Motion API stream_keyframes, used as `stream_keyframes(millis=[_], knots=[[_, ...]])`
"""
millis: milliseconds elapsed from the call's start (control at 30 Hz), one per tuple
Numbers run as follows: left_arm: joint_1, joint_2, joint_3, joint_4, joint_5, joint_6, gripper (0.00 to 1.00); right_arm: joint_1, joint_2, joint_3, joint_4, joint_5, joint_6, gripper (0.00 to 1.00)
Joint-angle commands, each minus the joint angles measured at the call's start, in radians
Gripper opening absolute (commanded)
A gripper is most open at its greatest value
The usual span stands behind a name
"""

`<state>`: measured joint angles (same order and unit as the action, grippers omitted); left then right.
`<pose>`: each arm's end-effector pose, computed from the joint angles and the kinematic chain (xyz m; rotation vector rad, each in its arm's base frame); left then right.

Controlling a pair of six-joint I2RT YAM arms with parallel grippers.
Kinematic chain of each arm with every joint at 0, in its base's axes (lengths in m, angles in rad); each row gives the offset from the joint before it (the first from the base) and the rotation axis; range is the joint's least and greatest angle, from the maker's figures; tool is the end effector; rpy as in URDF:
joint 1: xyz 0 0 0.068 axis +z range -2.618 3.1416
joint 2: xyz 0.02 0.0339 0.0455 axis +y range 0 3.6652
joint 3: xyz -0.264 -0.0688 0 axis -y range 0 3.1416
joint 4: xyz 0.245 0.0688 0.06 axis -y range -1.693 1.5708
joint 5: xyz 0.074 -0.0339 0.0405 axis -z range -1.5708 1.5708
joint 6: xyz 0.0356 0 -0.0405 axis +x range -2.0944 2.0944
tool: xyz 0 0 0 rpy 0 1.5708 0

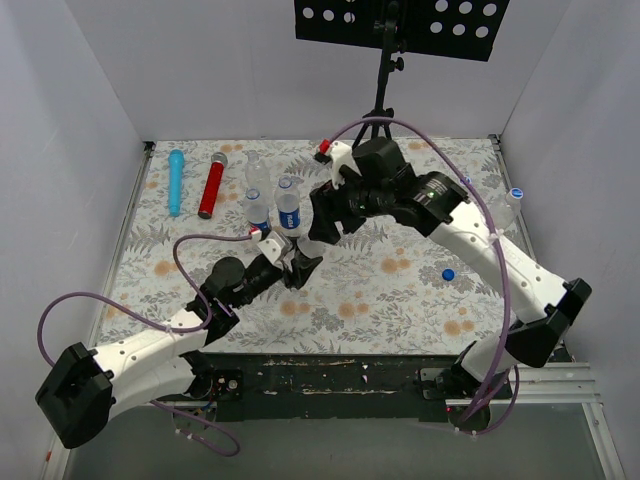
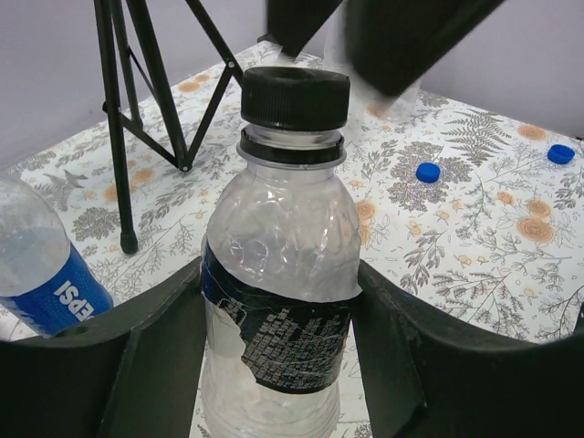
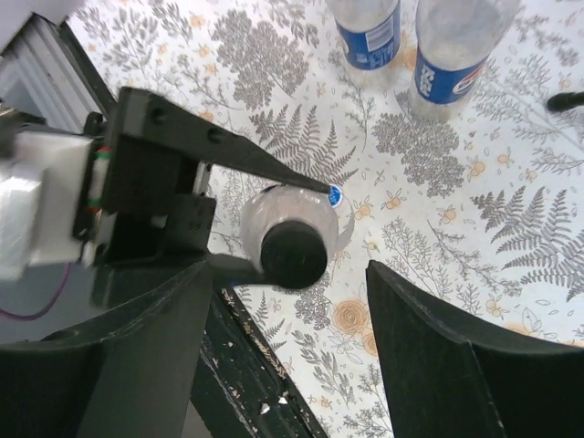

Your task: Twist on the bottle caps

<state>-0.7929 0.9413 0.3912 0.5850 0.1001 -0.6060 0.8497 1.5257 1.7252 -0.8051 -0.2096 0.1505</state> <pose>0.1478 -0.1551 0.2538 0.2404 1.6429 -1.1690 0.2095 0.2496 0.4226 -0.8952 2.0901 0.7799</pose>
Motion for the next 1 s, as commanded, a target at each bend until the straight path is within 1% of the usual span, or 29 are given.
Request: stream_keyframes(millis=[0,67,233,300,367,467,600,733,967], knots=[[0.066,0.011,0.037,0.038,0.11,-0.104,0.0,-0.056,-0.125,0.004,0.098,-0.097,-0.023,0.76],[0.095,0.017,0.037,0.056,0.18,-0.139,0.0,-0.098,-0.168,-0.038,0.17,-0.187,-0.031,0.76],[0.15,0.033,0.052,0.114,0.423,-0.216,0.0,-0.202,-0.242,-0.177,0.322,-0.399,-0.087,0.75],[0.162,0.033,0.055,0.147,0.51,-0.244,0.0,-0.215,-0.259,-0.214,0.362,-0.476,-0.147,0.74],[0.169,0.034,0.06,0.165,0.585,-0.271,0.0,-0.215,-0.271,-0.252,0.397,-0.517,-0.231,0.73],[0.172,0.043,0.071,0.183,0.66,-0.297,0.0,-0.215,-0.277,-0.3,0.431,-0.589,-0.328,0.73],[0.173,0.056,0.081,0.202,0.719,-0.322,0.0,-0.215,-0.285,-0.337,0.477,-0.694,-0.396,0.7],[0.173,0.054,0.083,0.203,0.724,-0.324,0.0,-0.213,-0.286,-0.345,0.498,-0.795,-0.43,0.67],[0.173,0.056,0.083,0.213,0.728,-0.333,0.0,-0.21,-0.279,-0.355,0.5,-0.886,-0.463,0.63]])
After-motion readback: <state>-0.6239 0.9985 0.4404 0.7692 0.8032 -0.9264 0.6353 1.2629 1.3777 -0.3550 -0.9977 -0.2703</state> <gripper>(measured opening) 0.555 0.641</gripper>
